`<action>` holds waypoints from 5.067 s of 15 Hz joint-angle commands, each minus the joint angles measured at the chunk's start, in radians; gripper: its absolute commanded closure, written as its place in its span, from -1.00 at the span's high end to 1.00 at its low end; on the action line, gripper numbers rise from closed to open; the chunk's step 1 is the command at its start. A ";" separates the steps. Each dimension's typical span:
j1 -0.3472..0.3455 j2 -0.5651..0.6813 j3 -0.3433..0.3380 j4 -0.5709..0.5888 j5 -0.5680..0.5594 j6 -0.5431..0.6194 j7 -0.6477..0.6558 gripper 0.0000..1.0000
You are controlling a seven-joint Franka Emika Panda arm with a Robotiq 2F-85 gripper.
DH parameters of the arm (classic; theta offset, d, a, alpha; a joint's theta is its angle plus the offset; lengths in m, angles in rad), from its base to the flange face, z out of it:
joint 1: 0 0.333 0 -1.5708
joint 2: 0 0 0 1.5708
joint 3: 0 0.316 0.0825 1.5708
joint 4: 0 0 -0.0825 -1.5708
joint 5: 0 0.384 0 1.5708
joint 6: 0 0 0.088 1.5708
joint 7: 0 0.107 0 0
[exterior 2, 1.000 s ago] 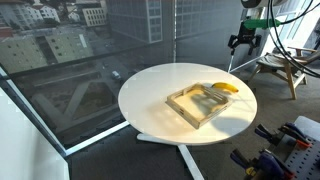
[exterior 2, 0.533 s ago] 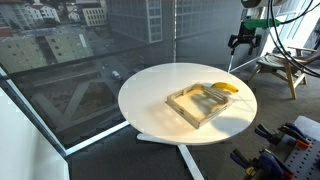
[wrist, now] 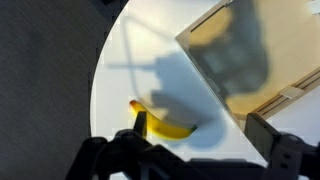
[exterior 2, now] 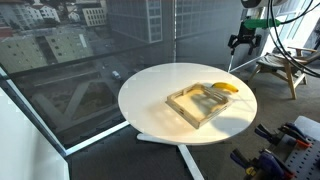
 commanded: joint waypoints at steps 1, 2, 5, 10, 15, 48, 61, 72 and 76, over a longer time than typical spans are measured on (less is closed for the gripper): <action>-0.006 0.000 0.006 0.002 -0.001 -0.002 0.000 1.00; -0.006 0.001 0.006 0.003 -0.003 -0.002 0.001 1.00; -0.006 0.009 0.006 0.012 -0.004 -0.002 0.005 1.00; -0.012 0.033 0.002 0.051 0.002 -0.006 0.007 1.00; -0.028 0.075 -0.008 0.116 0.009 -0.010 0.010 1.00; -0.108 0.239 -0.005 0.339 -0.005 -0.074 -0.214 1.00; -0.123 0.247 0.015 0.382 -0.014 -0.149 -0.461 1.00; -0.138 0.271 0.029 0.416 -0.069 -0.181 -0.626 1.00; -0.140 0.279 0.037 0.429 -0.093 -0.181 -0.682 1.00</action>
